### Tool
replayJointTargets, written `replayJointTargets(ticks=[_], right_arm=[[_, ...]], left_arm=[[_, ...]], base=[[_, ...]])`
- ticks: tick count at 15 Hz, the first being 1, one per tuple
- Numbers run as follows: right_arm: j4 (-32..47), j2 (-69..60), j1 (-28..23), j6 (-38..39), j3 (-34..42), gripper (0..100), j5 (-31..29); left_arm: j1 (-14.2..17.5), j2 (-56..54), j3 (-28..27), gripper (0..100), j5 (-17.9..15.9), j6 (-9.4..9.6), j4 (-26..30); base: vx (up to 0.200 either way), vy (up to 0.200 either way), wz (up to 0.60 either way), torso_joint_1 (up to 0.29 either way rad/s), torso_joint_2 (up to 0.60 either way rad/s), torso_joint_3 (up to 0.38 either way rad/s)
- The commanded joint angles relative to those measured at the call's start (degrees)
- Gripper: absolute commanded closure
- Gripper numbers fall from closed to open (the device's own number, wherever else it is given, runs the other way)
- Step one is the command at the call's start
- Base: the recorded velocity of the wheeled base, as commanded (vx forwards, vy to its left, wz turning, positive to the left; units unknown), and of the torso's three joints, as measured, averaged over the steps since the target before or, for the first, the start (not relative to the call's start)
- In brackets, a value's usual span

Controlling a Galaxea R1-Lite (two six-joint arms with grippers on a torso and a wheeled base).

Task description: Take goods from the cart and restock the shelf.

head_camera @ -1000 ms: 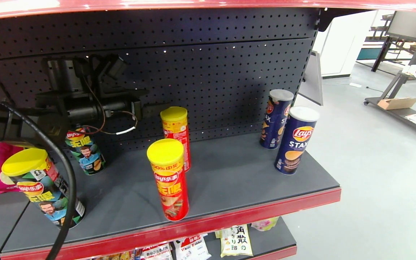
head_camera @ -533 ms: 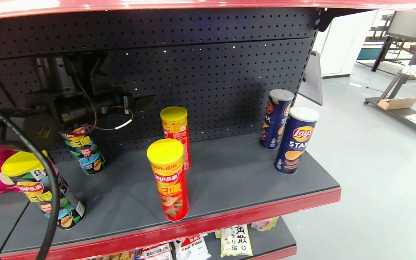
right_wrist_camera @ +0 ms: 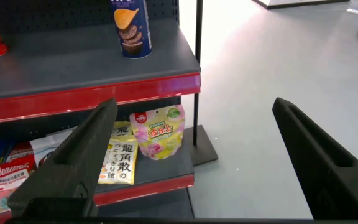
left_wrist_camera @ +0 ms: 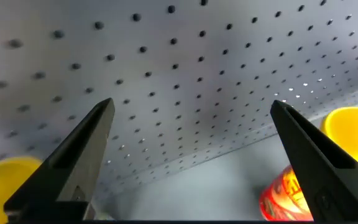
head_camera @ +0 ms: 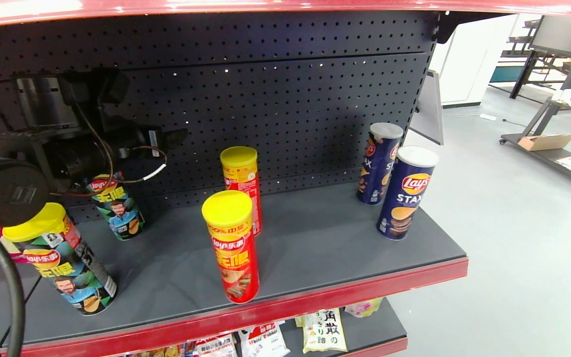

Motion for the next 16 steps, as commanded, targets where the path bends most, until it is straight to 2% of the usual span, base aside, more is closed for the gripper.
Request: replayJointTargets(ticks=[1, 6, 11, 14, 16], right_arm=[[0.0, 0.1, 0.0, 0.0, 0.0, 0, 0.0], [0.0, 0.1, 0.0, 0.0, 0.0, 0, 0.0], [0.0, 0.1, 0.0, 0.0, 0.0, 0, 0.0], [0.0, 0.1, 0.0, 0.0, 0.0, 0, 0.0], [0.0, 0.1, 0.0, 0.0, 0.0, 0, 0.0]], left_arm=[[-0.7, -4.3, 3.6, 0, 0.8, -0.06, -0.1], [-1.1, -14.7, 11.1, 0, 0.3, 0.03, 0.8], [-1.0, -26.4, 18.7, 0, -2.4, -0.06, 6.4], [-1.1, -35.2, 22.3, 0, -4.4, 0.03, 11.5], [-0.2, -44.8, 26.5, 0, -8.2, 0.21, 17.8]], base=[[0.0, 0.0, 0.0, 0.0, 0.0, 0.0], [0.0, 0.0, 0.0, 0.0, 0.0, 0.0], [0.0, 0.0, 0.0, 0.0, 0.0, 0.0], [0.0, 0.0, 0.0, 0.0, 0.0, 0.0], [0.0, 0.0, 0.0, 0.0, 0.0, 0.0]])
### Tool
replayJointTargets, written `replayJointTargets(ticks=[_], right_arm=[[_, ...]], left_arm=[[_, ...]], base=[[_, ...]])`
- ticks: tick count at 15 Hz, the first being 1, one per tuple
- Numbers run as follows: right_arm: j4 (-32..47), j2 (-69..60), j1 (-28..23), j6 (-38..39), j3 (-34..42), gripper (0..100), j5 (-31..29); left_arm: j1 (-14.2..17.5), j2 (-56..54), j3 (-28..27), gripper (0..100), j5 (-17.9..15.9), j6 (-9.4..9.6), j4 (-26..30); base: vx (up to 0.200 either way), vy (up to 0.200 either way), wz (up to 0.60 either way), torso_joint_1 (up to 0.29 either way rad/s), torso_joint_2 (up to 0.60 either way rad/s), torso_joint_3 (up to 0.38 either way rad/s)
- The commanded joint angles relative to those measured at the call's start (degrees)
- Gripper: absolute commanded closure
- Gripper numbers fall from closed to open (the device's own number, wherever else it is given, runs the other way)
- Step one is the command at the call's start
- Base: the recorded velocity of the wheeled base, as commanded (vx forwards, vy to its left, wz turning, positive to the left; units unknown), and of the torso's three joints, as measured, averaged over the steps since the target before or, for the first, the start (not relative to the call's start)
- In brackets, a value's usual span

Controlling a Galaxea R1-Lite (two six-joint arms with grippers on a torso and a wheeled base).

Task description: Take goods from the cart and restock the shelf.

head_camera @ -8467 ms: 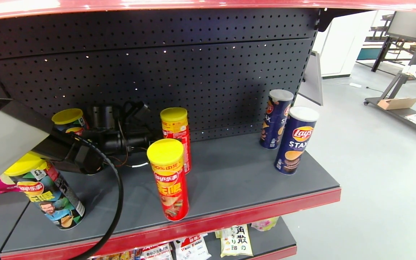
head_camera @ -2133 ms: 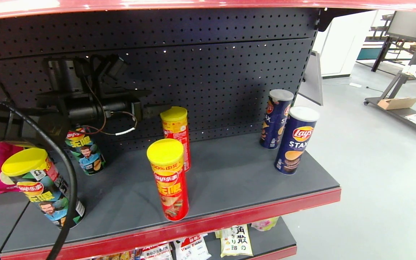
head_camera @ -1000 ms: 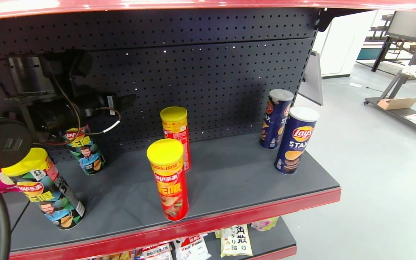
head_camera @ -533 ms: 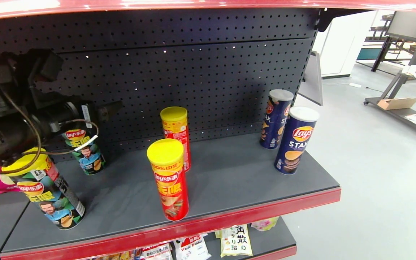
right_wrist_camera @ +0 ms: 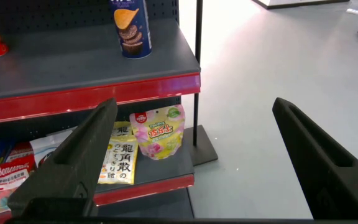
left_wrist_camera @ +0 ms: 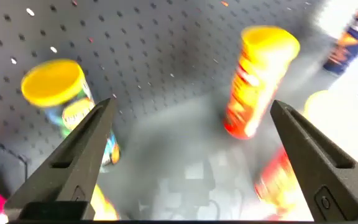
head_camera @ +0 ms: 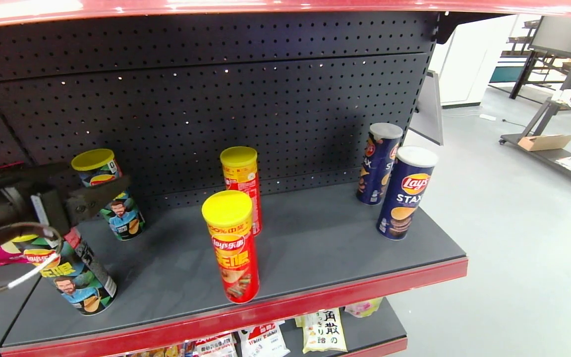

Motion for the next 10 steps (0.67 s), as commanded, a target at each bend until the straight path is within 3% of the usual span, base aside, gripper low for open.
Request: replayJointTargets(ticks=[1, 2, 4, 5, 6, 9, 10], right_arm=[[0.0, 0.1, 0.0, 0.0, 0.0, 0, 0.0], [0.0, 0.1, 0.0, 0.0, 0.0, 0, 0.0], [0.0, 0.1, 0.0, 0.0, 0.0, 0, 0.0], [0.0, 0.1, 0.0, 0.0, 0.0, 0, 0.0], [0.0, 0.1, 0.0, 0.0, 0.0, 0, 0.0], [0.0, 0.1, 0.0, 0.0, 0.0, 0, 0.0], [0.0, 0.1, 0.0, 0.0, 0.0, 0, 0.0]], left_arm=[[2.0, -15.3, 6.1, 0, -5.6, 0.35, 7.1], [4.1, -21.1, 8.3, 0, -9.4, 1.05, 11.0], [9.5, -29.8, 11.6, 0, -15.6, 4.21, 16.4], [14.1, -35.3, 13.3, 0, -21.6, 5.27, 19.8], [15.7, -42.4, 15.6, 0, -25.1, 5.18, 23.3], [15.0, -55.9, 21.2, 0, -24.0, 4.3, 25.5], [15.9, -57.6, 22.0, 0, -18.3, 4.3, 26.1]], base=[[0.0, 0.0, 0.0, 0.0, 0.0, 0.0], [0.0, 0.0, 0.0, 0.0, 0.0, 0.0], [0.0, 0.0, 0.0, 0.0, 0.0, 0.0], [0.0, 0.0, 0.0, 0.0, 0.0, 0.0], [0.0, 0.0, 0.0, 0.0, 0.0, 0.0], [0.0, 0.0, 0.0, 0.0, 0.0, 0.0], [0.0, 0.0, 0.0, 0.0, 0.0, 0.0]])
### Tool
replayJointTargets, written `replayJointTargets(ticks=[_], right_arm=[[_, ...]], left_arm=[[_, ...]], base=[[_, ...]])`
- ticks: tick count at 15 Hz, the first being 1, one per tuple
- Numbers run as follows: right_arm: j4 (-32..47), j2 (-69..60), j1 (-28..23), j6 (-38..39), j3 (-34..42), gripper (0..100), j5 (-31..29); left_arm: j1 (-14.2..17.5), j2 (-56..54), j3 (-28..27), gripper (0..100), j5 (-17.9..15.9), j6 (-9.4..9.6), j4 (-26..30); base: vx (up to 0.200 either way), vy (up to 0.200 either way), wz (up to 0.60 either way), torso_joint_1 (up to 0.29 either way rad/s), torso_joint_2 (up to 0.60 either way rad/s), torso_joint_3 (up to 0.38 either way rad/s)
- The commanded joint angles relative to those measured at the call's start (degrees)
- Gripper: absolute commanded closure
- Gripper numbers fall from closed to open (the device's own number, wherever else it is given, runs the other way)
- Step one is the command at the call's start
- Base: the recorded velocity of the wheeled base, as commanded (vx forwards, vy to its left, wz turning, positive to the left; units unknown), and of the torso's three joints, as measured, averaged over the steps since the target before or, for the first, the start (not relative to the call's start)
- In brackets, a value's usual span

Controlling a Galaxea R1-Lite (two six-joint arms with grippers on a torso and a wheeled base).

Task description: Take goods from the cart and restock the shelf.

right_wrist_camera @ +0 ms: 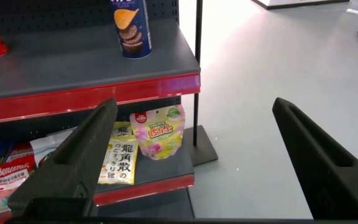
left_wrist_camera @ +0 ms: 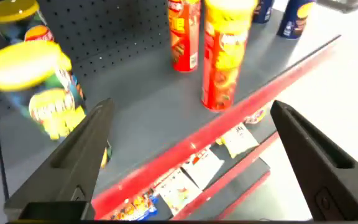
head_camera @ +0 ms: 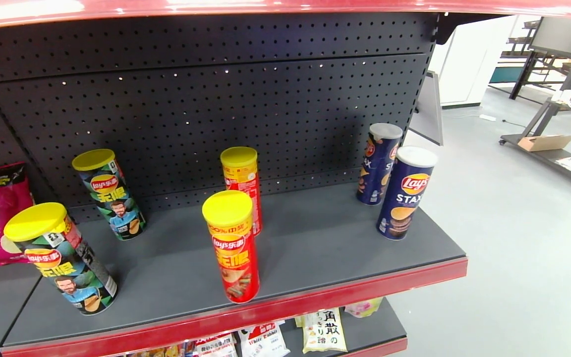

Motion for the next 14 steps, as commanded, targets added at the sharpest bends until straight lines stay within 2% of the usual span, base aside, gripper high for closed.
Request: replayJointTargets(ticks=[1, 2, 3, 5, 6, 7, 8, 9, 11, 12, 13, 14], right_arm=[[0.0, 0.1, 0.0, 0.0, 0.0, 0, 0.0], [0.0, 0.1, 0.0, 0.0, 0.0, 0, 0.0], [0.0, 0.1, 0.0, 0.0, 0.0, 0, 0.0], [0.0, 0.1, 0.0, 0.0, 0.0, 0, 0.0], [0.0, 0.1, 0.0, 0.0, 0.0, 0, 0.0], [0.0, 0.1, 0.0, 0.0, 0.0, 0, 0.0], [0.0, 0.1, 0.0, 0.0, 0.0, 0, 0.0], [0.0, 0.1, 0.0, 0.0, 0.0, 0, 0.0], [0.0, 0.1, 0.0, 0.0, 0.0, 0, 0.0], [0.0, 0.1, 0.0, 0.1, 0.0, 0, 0.0], [0.0, 0.1, 0.0, 0.1, 0.0, 0, 0.0], [0.0, 0.1, 0.0, 0.0, 0.0, 0, 0.0]], left_arm=[[2.4, -12.4, 5.3, 0, 8.6, -0.1, 2.3], [2.8, -13.1, 6.8, 0, 19.3, -0.1, 2.0], [2.8, -13.2, 8.7, 0, 21.5, -0.1, 1.8], [2.8, -13.2, 15.4, 0, 22.2, 0.34, -2.7], [2.8, -13.2, 18.8, 0, 22.2, -0.1, -7.8], [2.8, -13.2, 19.2, 0, 21.6, -0.63, -8.9], [2.8, -13.2, 19.0, 0, 19.8, -1.07, -8.2], [2.8, -13.2, 19.0, 0, 15.8, -1.15, -8.9], [2.8, -13.2, 19.1, 0, 16.9, -1.42, -10.0], [2.8, -13.2, 19.1, 0, 22.8, -5.37, -9.2], [2.8, -13.2, 19.1, 0, 26.1, -6.25, -9.8], [2.8, -13.2, 19.2, 0, 27.3, -6.87, -10.8]], base=[[0.0, 0.0, 0.0, 0.0, 0.0, 0.0], [0.0, 0.0, 0.0, 0.0, 0.0, 0.0], [0.0, 0.0, 0.0, 0.0, 0.0, 0.0], [0.0, 0.0, 0.0, 0.0, 0.0, 0.0], [0.0, 0.0, 0.0, 0.0, 0.0, 0.0], [0.0, 0.0, 0.0, 0.0, 0.0, 0.0], [0.0, 0.0, 0.0, 0.0, 0.0, 0.0], [0.0, 0.0, 0.0, 0.0, 0.0, 0.0], [0.0, 0.0, 0.0, 0.0, 0.0, 0.0], [0.0, 0.0, 0.0, 0.0, 0.0, 0.0], [0.0, 0.0, 0.0, 0.0, 0.0, 0.0], [0.0, 0.0, 0.0, 0.0, 0.0, 0.0]])
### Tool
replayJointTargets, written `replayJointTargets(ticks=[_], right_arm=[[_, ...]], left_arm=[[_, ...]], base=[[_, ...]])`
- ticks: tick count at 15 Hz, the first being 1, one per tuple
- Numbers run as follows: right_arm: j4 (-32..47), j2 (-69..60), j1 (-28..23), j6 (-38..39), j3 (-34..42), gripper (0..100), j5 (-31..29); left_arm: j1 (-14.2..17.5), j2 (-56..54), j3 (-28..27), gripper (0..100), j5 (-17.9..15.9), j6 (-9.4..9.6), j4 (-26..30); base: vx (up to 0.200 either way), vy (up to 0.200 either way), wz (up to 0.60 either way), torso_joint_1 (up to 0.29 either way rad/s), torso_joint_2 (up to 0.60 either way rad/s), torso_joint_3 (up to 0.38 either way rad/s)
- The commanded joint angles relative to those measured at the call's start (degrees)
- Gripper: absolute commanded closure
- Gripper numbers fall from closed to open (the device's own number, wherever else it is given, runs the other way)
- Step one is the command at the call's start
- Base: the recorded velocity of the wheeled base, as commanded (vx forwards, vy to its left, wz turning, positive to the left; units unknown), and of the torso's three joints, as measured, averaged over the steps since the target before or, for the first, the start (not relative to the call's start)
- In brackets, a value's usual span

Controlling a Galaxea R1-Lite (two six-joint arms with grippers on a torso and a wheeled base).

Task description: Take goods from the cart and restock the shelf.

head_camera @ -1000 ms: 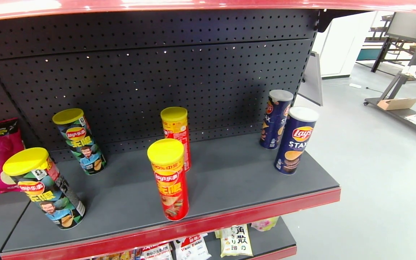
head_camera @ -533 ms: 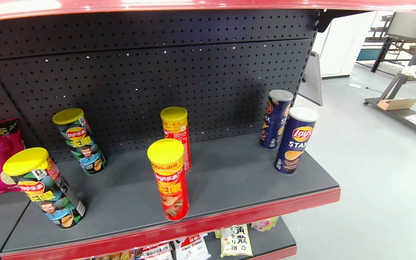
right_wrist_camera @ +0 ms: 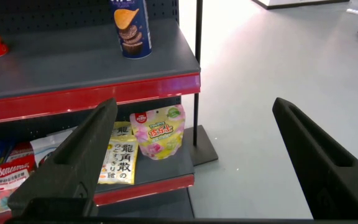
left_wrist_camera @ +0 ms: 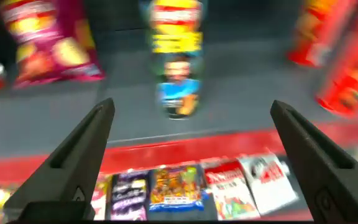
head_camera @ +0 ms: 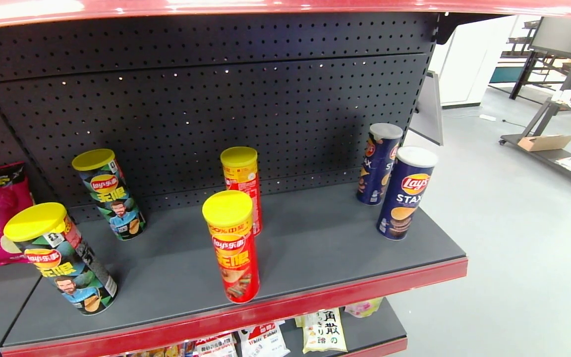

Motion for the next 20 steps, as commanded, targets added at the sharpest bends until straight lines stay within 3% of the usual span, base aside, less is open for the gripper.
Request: replayJointTargets(ticks=[1, 3, 5, 6, 7, 8, 9, 10, 11, 12, 13, 14, 17, 20], right_arm=[[0.0, 0.1, 0.0, -0.1, 0.0, 0, 0.1], [-0.1, 0.1, 0.0, 0.0, 0.0, 0, 1.6], [0.0, 0.1, 0.0, -0.2, 0.0, 0, 1.8], [0.0, 0.1, 0.0, -0.1, 0.0, 0, 1.8], [-0.1, 0.1, 0.1, 0.0, 0.0, 0, 1.8], [0.0, 0.1, 0.0, -0.1, 0.0, 0, 1.8], [0.0, 0.1, 0.0, -0.1, 0.0, 0, 1.8], [-0.1, 0.1, 0.0, 0.0, 0.0, 0, 1.8], [0.0, 0.1, 0.1, 0.0, 0.0, 0, 1.8], [0.0, 0.1, 0.0, 0.0, 0.0, 0, 1.8], [0.0, 0.1, 0.0, 0.0, 0.0, 0, 1.8], [0.0, 0.1, 0.0, 0.0, 0.0, 0, 1.8], [-0.1, 0.1, 0.0, 0.0, 0.0, 0, 1.8], [0.0, 0.1, 0.0, -0.1, 0.0, 0, 1.8]], left_arm=[[0.0, 0.4, 0.1, 0, 0.2, -0.98, -0.3], [-0.4, 0.4, -0.1, 0, -9.8, -1.25, 1.7], [-0.4, 0.4, -0.1, 0, -11.1, -1.68, 1.6], [-0.4, 0.3, 0.0, 0, -11.4, -0.28, 1.6], [-0.3, 0.3, 0.0, 0, -9.6, 0.07, 1.7], [-0.3, 0.3, 0.1, 0, -1.8, -0.81, 2.2], [-0.4, 0.3, 0.1, 0, 3.3, -1.25, 2.2], [-0.4, 0.3, 0.0, 0, 3.7, -2.83, 2.3], [-0.4, 0.4, 0.0, 0, 1.4, -3.44, 2.7], [-0.8, 0.6, -0.1, 0, -1.5, -3.09, 3.3], [-3.8, 1.3, 0.0, 0, -4.0, -1.86, 4.1], [-5.4, 0.2, -0.1, 0, -4.0, -1.68, 4.5], [-5.6, -5.2, 0.0, 0, -2.2, -0.37, 4.5], [-5.7, -5.2, 0.0, 0, -1.0, -0.28, 4.5]], base=[[0.0, 0.0, 0.0, 0.0, 0.0, 0.0], [0.0, 0.0, 0.0, 0.0, 0.0, 0.0], [0.0, 0.0, 0.0, 0.0, 0.0, 0.0], [0.0, 0.0, 0.0, 0.0, 0.0, 0.0], [0.0, 0.0, 0.0, 0.0, 0.0, 0.0], [0.0, 0.0, 0.0, 0.0, 0.0, 0.0], [0.0, 0.0, 0.0, 0.0, 0.0, 0.0], [0.0, 0.0, 0.0, 0.0, 0.0, 0.0], [0.0, 0.0, 0.0, 0.0, 0.0, 0.0], [0.0, 0.0, 0.0, 0.0, 0.0, 0.0], [0.0, 0.0, 0.0, 0.0, 0.0, 0.0], [0.0, 0.0, 0.0, 0.0, 0.0, 0.0], [0.0, 0.0, 0.0, 0.0, 0.0, 0.0], [0.0, 0.0, 0.0, 0.0, 0.0, 0.0]])
